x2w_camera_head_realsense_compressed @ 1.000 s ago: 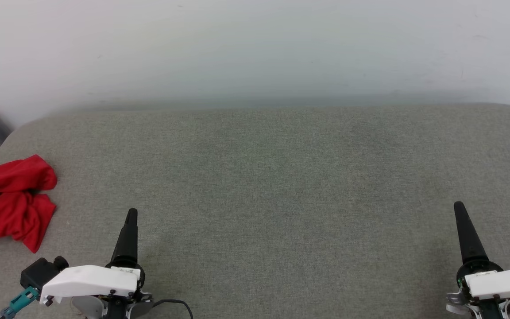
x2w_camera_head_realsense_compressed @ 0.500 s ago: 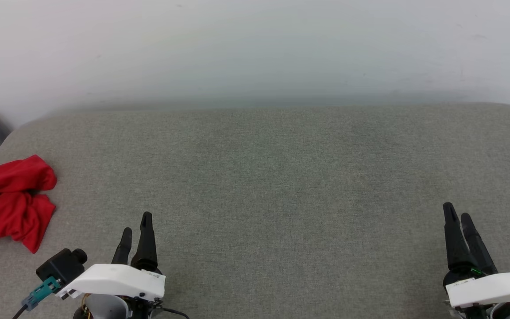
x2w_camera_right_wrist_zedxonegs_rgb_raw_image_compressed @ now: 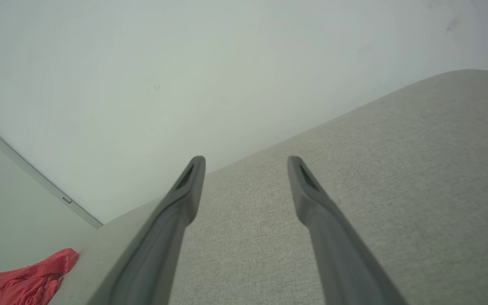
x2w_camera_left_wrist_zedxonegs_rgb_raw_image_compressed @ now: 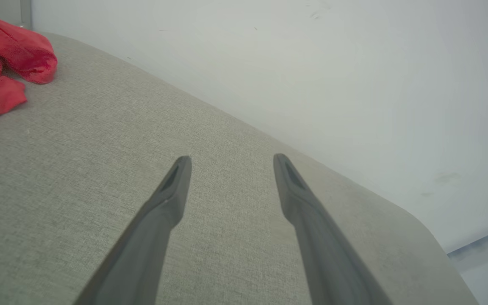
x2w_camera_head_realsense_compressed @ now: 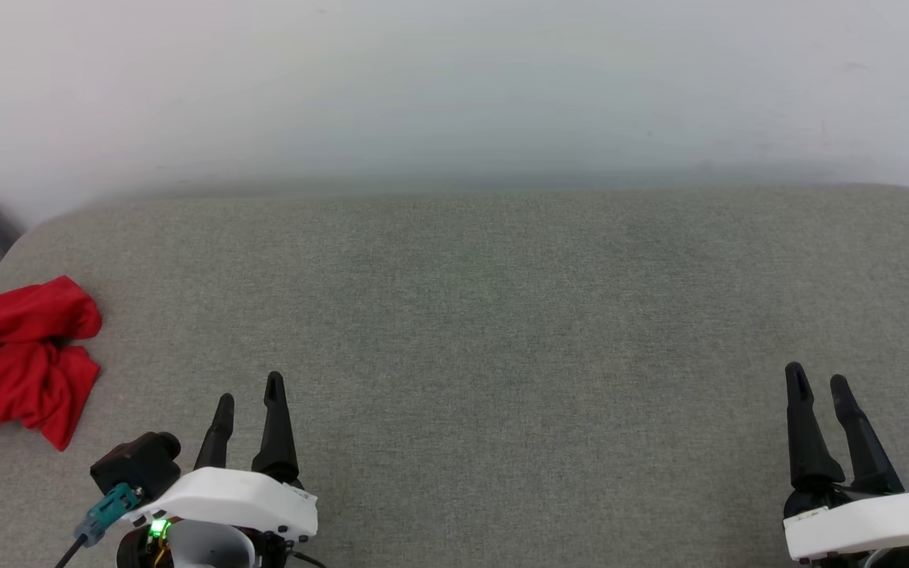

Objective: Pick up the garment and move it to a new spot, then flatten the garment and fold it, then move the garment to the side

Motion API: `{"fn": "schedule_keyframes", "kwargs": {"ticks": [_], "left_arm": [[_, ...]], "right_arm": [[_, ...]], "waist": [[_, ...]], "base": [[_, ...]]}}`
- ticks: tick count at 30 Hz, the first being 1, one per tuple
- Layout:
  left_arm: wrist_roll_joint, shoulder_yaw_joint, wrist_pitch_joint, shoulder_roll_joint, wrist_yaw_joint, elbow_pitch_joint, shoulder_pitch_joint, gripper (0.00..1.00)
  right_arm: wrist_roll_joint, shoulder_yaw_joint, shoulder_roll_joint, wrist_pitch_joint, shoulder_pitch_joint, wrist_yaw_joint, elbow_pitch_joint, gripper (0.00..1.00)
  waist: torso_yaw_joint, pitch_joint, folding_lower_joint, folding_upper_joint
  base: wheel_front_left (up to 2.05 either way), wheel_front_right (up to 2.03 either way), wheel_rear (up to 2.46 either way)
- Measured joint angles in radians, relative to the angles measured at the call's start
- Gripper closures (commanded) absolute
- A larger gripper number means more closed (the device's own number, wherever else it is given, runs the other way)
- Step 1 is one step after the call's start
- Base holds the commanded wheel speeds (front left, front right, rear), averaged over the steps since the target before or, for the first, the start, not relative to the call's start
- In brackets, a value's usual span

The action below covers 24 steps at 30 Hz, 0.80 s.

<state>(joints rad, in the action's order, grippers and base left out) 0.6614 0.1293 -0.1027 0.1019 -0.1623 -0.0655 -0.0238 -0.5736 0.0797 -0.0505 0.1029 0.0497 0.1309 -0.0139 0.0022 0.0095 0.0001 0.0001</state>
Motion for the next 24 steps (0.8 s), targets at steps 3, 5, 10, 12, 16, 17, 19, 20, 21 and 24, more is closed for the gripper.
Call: {"fn": "schedule_keyframes", "kwargs": {"ticks": [3, 5, 10, 12, 16, 17, 19, 20, 21, 24], "left_arm": [[-0.033, 0.016, -0.008, 0.010, -0.012, 0.008, 0.001, 0.00], [-0.057, 0.026, -0.015, 0.013, -0.021, 0.013, 0.002, 0.00], [-0.110, 0.049, -0.029, 0.021, -0.035, 0.028, 0.009, 0.00], [-0.129, 0.057, -0.034, 0.023, -0.041, 0.031, 0.012, 0.00], [-0.170, 0.069, -0.044, 0.026, -0.050, 0.038, 0.016, 0.00], [-0.179, 0.072, -0.048, 0.026, -0.051, 0.040, 0.016, 0.00], [-0.197, 0.079, -0.052, 0.026, -0.056, 0.044, 0.016, 0.00], [-0.206, 0.082, -0.054, 0.027, -0.058, 0.045, 0.017, 0.00], [-0.215, 0.085, -0.058, 0.027, -0.058, 0.047, 0.018, 0.00], [-0.244, 0.090, -0.065, 0.027, -0.058, 0.052, 0.020, 0.00]], "right_arm": [[0.032, -0.002, 0.000, 0.009, 0.009, 0.000, 0.008, 0.00], [0.057, -0.002, 0.000, 0.015, 0.015, 0.000, 0.012, 0.00], [0.111, 0.001, 0.000, 0.029, 0.021, 0.000, 0.022, 0.00], [0.130, 0.001, 0.000, 0.034, 0.023, 0.000, 0.028, 0.00], [0.170, 0.002, 0.000, 0.044, 0.036, 0.000, 0.039, 0.00], [0.180, 0.002, 0.000, 0.047, 0.037, 0.000, 0.041, 0.00], [0.195, 0.002, 0.000, 0.052, 0.038, 0.000, 0.047, 0.00], [0.203, 0.003, 0.000, 0.055, 0.038, 0.000, 0.049, 0.00], [0.213, 0.003, 0.000, 0.056, 0.040, 0.000, 0.052, 0.00], [0.243, 0.003, 0.000, 0.064, 0.050, 0.000, 0.060, 0.00]], "waist": [[0.001, 0.000, 0.0000, 0.0000], [0.001, 0.000, 0.0000, 0.0000], [0.001, 0.001, 0.0000, 0.0000], [0.001, 0.002, 0.0000, 0.0000], [0.001, 0.003, 0.0000, 0.0000], [0.001, 0.003, 0.0000, 0.0000], [0.002, 0.003, 0.0000, 0.0000], [0.002, 0.003, 0.0000, 0.0000], [0.002, 0.003, 0.0000, 0.0000], [0.003, 0.003, 0.0000, 0.0000]], "base": [[0.00, 0.00, 0.00], [0.00, 0.00, 0.00], [0.00, 0.00, 0.00], [0.00, 0.00, 0.00], [0.00, 0.00, 0.00], [0.00, 0.00, 0.00], [0.00, 0.00, 0.00], [0.00, 0.00, 0.00], [0.00, 0.00, 0.00], [0.00, 0.00, 0.00]]}}
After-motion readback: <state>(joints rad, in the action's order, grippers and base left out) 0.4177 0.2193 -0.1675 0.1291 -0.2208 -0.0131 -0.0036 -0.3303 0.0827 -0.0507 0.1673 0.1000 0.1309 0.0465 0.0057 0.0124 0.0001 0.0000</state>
